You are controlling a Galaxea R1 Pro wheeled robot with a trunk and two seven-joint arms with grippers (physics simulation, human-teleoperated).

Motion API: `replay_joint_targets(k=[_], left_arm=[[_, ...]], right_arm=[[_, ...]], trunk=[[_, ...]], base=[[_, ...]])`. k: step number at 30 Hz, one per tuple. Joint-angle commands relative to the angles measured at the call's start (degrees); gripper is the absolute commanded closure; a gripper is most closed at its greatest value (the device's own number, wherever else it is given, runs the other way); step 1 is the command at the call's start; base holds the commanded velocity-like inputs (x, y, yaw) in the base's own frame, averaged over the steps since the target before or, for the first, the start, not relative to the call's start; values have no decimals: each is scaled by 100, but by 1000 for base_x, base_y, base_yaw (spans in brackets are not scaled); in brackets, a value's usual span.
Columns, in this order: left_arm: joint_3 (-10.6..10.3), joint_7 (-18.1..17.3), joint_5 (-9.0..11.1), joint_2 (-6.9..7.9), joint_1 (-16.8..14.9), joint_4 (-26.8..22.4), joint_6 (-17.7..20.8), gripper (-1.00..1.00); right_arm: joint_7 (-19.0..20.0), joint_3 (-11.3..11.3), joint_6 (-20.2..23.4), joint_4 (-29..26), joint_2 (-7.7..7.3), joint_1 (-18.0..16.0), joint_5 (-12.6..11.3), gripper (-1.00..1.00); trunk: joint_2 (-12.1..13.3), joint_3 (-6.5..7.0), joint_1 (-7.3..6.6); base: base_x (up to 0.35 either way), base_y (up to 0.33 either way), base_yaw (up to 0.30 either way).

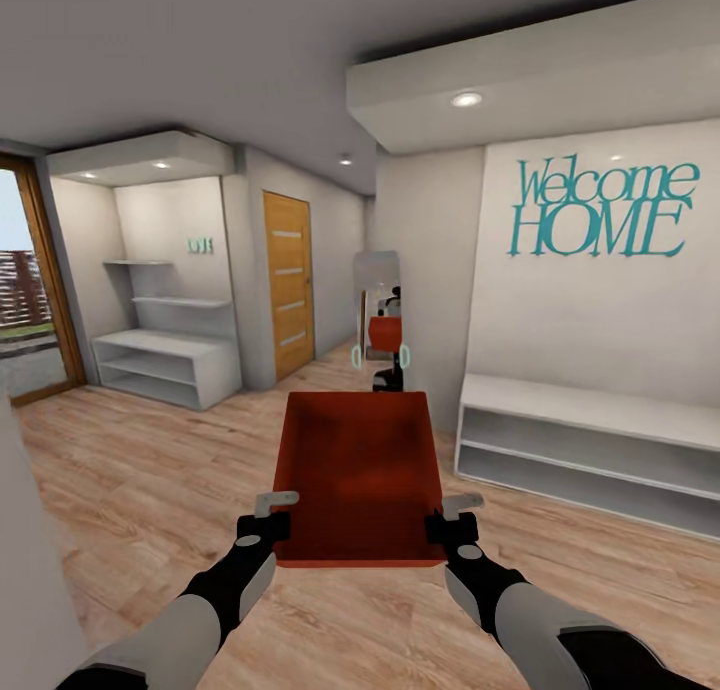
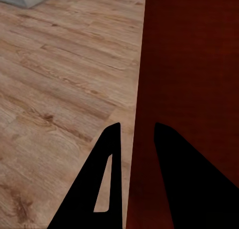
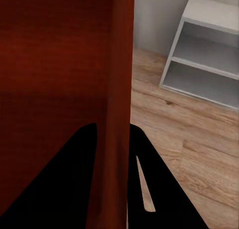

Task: Move the two storage containers from the living room to the garage. In the garage, place one container on the floor and stack the other container on top of it (either order is fine).

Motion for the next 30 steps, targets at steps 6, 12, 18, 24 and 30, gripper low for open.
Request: replay_joint_targets(k=[6, 12, 18, 24, 30], left_arm=[[68, 109, -42, 75, -9, -19, -281, 100], [68, 109, -44, 75, -9, -19, -282, 100], [68, 109, -44, 75, -9, -19, -280, 100], [68, 109, -44, 75, -9, -19, -279, 100], [68, 109, -42, 75, -9, -19, -281, 100]], right_arm=[[-51, -181, -20, 20, -19, 0, -30, 100], [-51, -181, -21, 20, -19, 0, -30, 100], [-51, -181, -21, 20, -19, 0, -30, 100], [-51, -181, -21, 20, -28, -1, -30, 100], [-52, -181, -21, 20, -36, 1, -30, 100]], trunk=[[-6, -8, 4], [-6, -8, 4], [-6, -8, 4], [-6, -8, 4], [-6, -8, 4]], base=[[322, 0, 0], [322, 0, 0], [322, 0, 0], [322, 0, 0], [322, 0, 113]])
